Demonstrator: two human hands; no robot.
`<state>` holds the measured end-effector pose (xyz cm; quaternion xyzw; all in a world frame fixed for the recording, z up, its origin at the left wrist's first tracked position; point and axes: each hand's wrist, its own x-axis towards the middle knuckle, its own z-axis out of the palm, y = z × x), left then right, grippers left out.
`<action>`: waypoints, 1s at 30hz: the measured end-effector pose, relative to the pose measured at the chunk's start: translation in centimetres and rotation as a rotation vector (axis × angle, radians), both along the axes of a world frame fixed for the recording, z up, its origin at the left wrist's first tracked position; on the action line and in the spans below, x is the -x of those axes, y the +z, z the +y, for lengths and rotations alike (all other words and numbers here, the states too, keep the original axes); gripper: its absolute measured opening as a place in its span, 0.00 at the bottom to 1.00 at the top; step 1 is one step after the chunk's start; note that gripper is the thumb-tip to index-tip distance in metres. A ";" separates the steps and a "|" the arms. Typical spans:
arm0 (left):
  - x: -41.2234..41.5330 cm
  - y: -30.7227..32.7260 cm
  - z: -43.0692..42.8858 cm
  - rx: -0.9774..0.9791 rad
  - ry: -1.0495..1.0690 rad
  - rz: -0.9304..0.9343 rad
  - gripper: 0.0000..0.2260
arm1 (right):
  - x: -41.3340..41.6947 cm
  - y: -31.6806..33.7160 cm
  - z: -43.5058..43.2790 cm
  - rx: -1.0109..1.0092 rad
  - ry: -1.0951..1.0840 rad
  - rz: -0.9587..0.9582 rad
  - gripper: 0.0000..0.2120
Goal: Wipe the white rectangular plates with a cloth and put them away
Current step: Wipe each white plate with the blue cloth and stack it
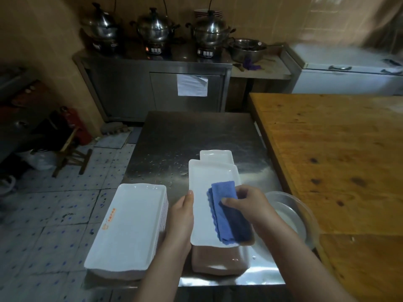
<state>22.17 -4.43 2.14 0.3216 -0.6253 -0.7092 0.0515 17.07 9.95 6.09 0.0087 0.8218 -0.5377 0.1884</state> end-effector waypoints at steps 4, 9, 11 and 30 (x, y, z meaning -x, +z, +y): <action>-0.7 -2.0 0.5 0.084 -0.013 -0.056 0.13 | 0.0 0.0 2.7 0.376 -0.001 -0.234 0.10; -2.0 -5.4 0.7 0.264 -0.017 -0.163 0.13 | -0.1 -1.7 4.8 0.617 -0.040 -0.375 0.17; -2.0 -6.6 0.4 0.343 -0.037 -0.202 0.14 | -0.3 -2.4 4.9 0.639 -0.041 -0.394 0.16; 1.2 -9.5 -1.3 0.840 -0.286 -0.348 0.15 | 1.8 -6.9 3.2 0.624 -0.162 -0.479 0.08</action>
